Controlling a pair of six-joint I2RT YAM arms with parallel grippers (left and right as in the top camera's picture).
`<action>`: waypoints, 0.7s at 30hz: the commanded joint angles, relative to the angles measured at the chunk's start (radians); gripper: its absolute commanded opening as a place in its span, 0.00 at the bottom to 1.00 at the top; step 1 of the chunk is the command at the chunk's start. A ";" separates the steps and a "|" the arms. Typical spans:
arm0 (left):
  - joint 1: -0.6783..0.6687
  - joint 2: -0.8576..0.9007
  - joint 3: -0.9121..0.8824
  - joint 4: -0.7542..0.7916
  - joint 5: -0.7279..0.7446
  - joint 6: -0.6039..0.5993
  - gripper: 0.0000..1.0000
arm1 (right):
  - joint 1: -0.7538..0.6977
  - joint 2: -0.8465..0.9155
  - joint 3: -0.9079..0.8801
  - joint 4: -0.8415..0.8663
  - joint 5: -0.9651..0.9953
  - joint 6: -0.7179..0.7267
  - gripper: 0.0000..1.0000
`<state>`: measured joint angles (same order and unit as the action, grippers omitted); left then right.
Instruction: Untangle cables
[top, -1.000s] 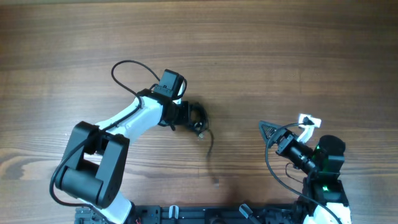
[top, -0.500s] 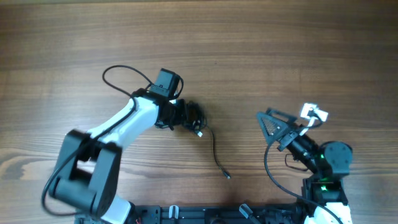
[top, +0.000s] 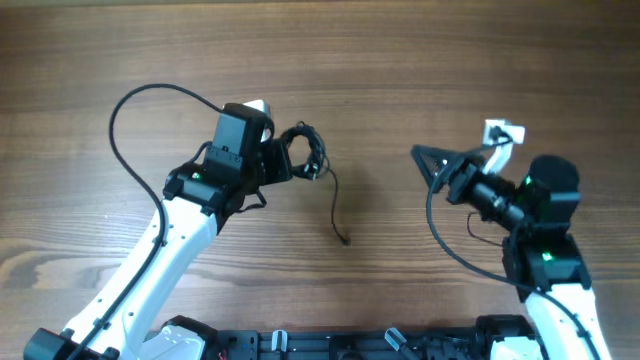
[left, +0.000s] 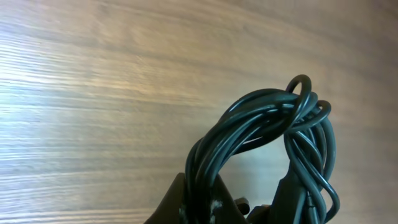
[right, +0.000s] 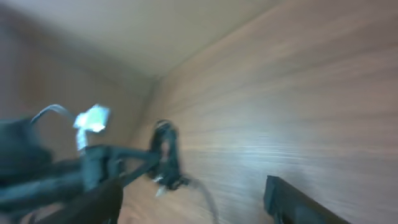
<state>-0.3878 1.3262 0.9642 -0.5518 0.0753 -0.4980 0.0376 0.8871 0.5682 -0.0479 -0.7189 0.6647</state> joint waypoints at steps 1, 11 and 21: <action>0.005 -0.015 0.006 0.035 -0.111 -0.122 0.04 | 0.095 0.071 0.015 -0.013 -0.114 0.102 0.62; -0.020 -0.015 0.006 0.070 -0.049 -0.195 0.04 | 0.406 0.236 0.015 0.168 0.127 0.261 0.56; -0.082 -0.016 0.006 0.070 -0.020 -0.191 0.04 | 0.482 0.435 0.015 0.425 0.189 0.405 0.40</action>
<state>-0.4641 1.3266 0.9638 -0.4885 0.0380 -0.6754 0.5144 1.2808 0.5785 0.3466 -0.5671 0.9981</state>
